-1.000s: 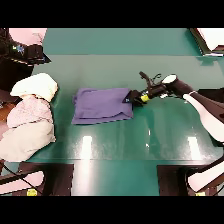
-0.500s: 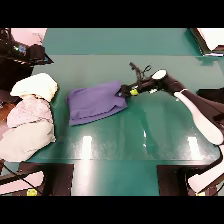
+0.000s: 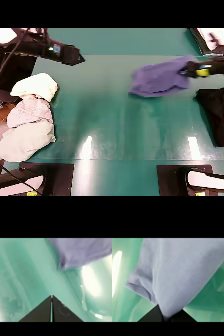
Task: Fold the shirts.
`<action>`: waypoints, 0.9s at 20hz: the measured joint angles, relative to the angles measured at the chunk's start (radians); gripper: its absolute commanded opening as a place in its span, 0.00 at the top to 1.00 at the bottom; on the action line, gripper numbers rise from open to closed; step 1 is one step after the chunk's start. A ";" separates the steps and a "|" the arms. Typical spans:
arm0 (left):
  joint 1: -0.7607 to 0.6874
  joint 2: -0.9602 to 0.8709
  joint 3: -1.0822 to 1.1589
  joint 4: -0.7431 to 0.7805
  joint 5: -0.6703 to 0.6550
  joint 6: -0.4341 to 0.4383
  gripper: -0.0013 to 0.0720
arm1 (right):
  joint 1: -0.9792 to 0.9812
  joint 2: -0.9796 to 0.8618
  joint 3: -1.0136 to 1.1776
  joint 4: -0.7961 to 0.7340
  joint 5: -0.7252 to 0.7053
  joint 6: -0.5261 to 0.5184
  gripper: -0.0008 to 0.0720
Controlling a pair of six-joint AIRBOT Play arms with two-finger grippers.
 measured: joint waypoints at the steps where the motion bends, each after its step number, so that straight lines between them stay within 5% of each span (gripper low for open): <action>1: -0.024 0.000 0.000 0.000 0.020 0.000 0.95 | -0.063 0.014 0.000 -0.014 -0.002 0.008 0.97; 9: -0.121 0.000 0.000 0.001 0.089 0.000 0.95 | -0.435 0.050 0.001 0.022 -0.154 0.054 0.97; 18: -0.131 0.000 0.000 0.002 0.104 -0.002 0.95 | -0.555 0.058 0.061 0.220 -0.160 -0.013 0.97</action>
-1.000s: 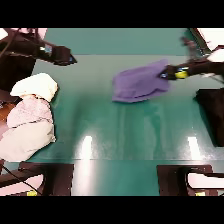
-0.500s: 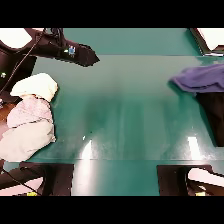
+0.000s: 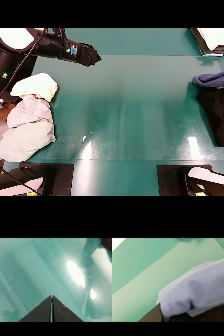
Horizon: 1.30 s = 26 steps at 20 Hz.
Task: Fold the shirts.
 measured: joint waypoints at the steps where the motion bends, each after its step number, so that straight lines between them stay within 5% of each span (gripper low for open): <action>1: 0.000 0.000 0.000 0.000 0.000 0.000 0.95 | -0.002 0.007 0.018 0.004 0.011 -0.006 0.97; 7: 0.000 0.000 0.000 0.010 -0.006 0.000 0.95 | -0.008 0.091 0.045 -0.147 0.082 -0.017 0.97; 16: 0.000 0.000 0.000 0.021 -0.027 0.025 0.95 | -0.008 0.292 -0.239 -0.565 0.164 0.049 0.95; 17: 0.000 0.000 0.000 0.021 -0.028 0.031 0.95 | -0.008 0.314 -0.275 -0.626 0.179 0.064 0.80; 18: 0.000 0.000 0.000 0.021 -0.030 0.036 0.95 | -0.008 0.334 -0.309 -0.686 0.197 0.084 0.47; 19: 0.000 0.000 0.000 0.022 -0.032 0.040 0.95 | -0.008 0.350 -0.340 -0.747 0.212 0.105 0.23; 26: 0.000 0.000 0.000 0.023 -0.039 0.051 0.95 | -0.008 0.397 -0.447 -0.916 0.303 0.205 0.20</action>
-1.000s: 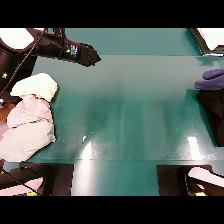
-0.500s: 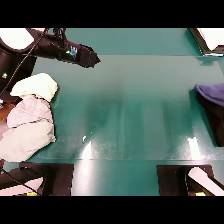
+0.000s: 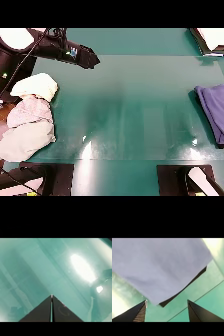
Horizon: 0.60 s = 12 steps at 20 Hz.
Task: Fold the shirts.
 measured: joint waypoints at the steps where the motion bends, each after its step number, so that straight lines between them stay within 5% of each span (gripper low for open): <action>1: 0.000 0.000 0.000 0.000 0.000 0.000 0.95 | 0.000 0.001 -0.003 0.025 0.008 0.005 0.20; 3: 0.000 0.000 0.000 0.000 0.009 0.001 0.95 | 0.012 0.003 -0.008 0.132 0.017 0.010 0.23; 4: 0.001 0.000 0.000 0.001 0.014 0.002 0.95 | 0.028 0.004 -0.009 0.198 0.018 0.011 0.34; 7: 0.002 0.000 0.000 0.003 0.025 0.002 0.95 | 0.119 0.004 -0.011 0.352 0.001 0.011 0.94; 12: 0.002 0.000 0.000 0.004 0.056 0.002 0.95 | 0.351 0.004 -0.011 0.445 -0.064 0.010 0.97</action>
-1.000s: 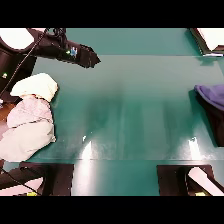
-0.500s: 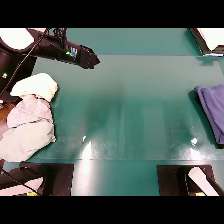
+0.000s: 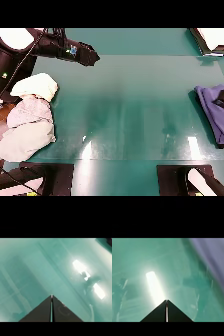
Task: Fold the shirts.
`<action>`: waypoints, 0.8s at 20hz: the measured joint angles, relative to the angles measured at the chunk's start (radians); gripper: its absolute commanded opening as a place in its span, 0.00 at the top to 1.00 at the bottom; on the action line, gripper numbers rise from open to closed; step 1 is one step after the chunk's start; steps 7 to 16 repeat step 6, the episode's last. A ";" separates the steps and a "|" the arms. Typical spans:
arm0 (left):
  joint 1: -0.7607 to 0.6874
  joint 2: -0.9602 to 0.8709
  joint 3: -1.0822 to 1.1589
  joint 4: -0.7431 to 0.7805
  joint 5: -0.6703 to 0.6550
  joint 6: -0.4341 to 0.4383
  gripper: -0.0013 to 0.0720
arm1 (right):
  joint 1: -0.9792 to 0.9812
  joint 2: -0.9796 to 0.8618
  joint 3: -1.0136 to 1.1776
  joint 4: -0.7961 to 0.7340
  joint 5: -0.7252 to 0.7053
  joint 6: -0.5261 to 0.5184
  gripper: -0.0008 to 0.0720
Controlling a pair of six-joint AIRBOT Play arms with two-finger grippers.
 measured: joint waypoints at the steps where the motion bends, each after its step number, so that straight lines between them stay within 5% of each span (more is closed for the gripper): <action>1: 0.000 0.000 0.000 0.000 0.006 0.000 0.95 | 0.038 0.000 0.000 0.007 -0.009 -0.001 0.97; 16: 0.000 0.000 0.000 -0.001 0.034 0.000 0.95 | 0.147 0.000 0.000 0.023 -0.032 -0.006 0.97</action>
